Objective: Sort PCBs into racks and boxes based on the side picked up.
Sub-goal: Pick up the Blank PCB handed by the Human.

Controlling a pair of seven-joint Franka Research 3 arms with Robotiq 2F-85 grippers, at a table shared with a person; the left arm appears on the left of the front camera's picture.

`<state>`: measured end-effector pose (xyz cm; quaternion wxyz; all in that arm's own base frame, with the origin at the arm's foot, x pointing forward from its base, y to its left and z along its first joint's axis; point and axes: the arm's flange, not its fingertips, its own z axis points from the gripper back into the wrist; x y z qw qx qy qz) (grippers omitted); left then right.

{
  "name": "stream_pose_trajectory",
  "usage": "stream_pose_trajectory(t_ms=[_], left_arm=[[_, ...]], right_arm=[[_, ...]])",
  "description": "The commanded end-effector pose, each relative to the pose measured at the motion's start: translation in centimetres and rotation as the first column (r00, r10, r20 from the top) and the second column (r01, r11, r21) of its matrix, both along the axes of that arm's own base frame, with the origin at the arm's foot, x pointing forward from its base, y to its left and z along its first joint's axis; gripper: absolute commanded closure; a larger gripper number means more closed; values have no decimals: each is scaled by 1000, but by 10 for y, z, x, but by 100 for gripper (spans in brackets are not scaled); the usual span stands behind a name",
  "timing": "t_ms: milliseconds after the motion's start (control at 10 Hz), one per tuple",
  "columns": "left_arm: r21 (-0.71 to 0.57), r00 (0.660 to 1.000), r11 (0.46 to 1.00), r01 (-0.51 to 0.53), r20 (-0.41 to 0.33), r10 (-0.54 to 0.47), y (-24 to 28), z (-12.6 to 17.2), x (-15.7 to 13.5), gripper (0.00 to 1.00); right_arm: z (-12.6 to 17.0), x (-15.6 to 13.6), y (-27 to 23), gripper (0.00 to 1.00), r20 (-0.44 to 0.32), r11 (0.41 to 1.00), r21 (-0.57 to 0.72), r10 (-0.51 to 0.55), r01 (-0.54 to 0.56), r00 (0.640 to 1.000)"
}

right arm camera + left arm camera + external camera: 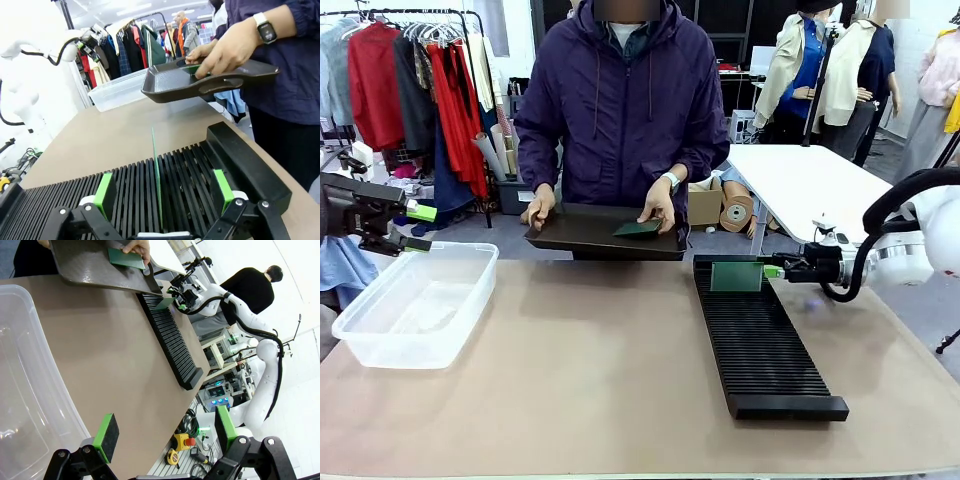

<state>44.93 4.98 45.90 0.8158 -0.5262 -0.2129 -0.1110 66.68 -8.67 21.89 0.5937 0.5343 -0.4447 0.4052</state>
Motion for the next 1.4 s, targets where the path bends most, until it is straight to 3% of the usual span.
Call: stream_pose_trajectory(t_ms=[0, 200, 600, 800, 1100, 1300], left_arm=[[1, 1000, 1000, -2, 1, 2, 1, 1, 0, 0], [1, 1000, 1000, -2, 1, 2, 1, 1, 0, 0], [1, 1000, 1000, -2, 1, 2, 1, 1, 0, 0], [1, 1000, 1000, -2, 1, 2, 1, 1, 0, 0], [1, 1000, 1000, -2, 1, 2, 1, 1, 0, 0], [1, 1000, 1000, -2, 1, 2, 1, 1, 0, 0]], right_arm=[[35, -1, -6, 0, 2, 1000, -1, -2, 2, 1000], [56, -3, -12, 0, -31, 1000, -8, 26, -26, 999], [101, -27, -18, 0, -273, 990, -37, 120, -135, 955], [120, -49, -13, 0, -381, 987, -8, 146, -162, 913], [143, -88, -8, 0, -533, 994, -33, 69, -102, 843], [152, -104, -6, 0, -657, 997, 13, 62, -71, 752]])
